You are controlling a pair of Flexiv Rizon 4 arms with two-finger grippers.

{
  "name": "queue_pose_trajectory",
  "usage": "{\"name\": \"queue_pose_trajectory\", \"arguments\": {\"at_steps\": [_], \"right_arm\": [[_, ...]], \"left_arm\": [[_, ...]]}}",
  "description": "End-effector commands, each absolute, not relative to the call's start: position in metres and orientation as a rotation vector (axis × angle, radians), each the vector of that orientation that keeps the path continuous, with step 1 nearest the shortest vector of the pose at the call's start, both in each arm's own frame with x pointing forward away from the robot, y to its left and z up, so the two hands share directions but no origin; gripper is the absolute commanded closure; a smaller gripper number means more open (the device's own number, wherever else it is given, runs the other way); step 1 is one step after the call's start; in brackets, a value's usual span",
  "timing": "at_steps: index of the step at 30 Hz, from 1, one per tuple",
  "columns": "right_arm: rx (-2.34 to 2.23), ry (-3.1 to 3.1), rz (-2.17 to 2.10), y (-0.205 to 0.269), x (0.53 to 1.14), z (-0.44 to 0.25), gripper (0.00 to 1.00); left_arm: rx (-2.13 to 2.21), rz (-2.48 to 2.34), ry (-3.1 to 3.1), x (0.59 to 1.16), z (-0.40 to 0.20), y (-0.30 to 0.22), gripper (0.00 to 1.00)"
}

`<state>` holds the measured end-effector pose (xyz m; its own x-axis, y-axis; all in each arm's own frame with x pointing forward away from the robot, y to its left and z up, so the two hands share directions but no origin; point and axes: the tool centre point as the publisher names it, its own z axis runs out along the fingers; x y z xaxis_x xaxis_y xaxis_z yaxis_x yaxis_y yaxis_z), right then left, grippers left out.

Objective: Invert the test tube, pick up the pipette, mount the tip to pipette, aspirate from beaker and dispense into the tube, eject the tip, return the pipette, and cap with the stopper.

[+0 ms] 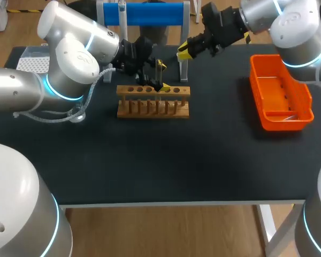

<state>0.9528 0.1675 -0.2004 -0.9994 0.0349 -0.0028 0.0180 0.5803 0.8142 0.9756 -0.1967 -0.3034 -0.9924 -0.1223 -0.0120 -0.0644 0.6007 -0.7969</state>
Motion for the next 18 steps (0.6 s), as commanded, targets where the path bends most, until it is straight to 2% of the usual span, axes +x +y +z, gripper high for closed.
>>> {"name": "queue_pose_trajectory", "arguments": {"at_steps": [1, 18], "right_arm": [[0.038, 2.794, 1.418, 0.174, 0.956, -0.200, 1.00], [0.037, 2.803, 1.429, 0.193, 0.964, -0.204, 1.00]], "left_arm": [[-0.160, -1.369, 2.750, 0.975, -0.304, -0.197, 0.00], [-0.160, -1.369, 2.750, 0.975, -0.304, -0.197, 0.00]]}}
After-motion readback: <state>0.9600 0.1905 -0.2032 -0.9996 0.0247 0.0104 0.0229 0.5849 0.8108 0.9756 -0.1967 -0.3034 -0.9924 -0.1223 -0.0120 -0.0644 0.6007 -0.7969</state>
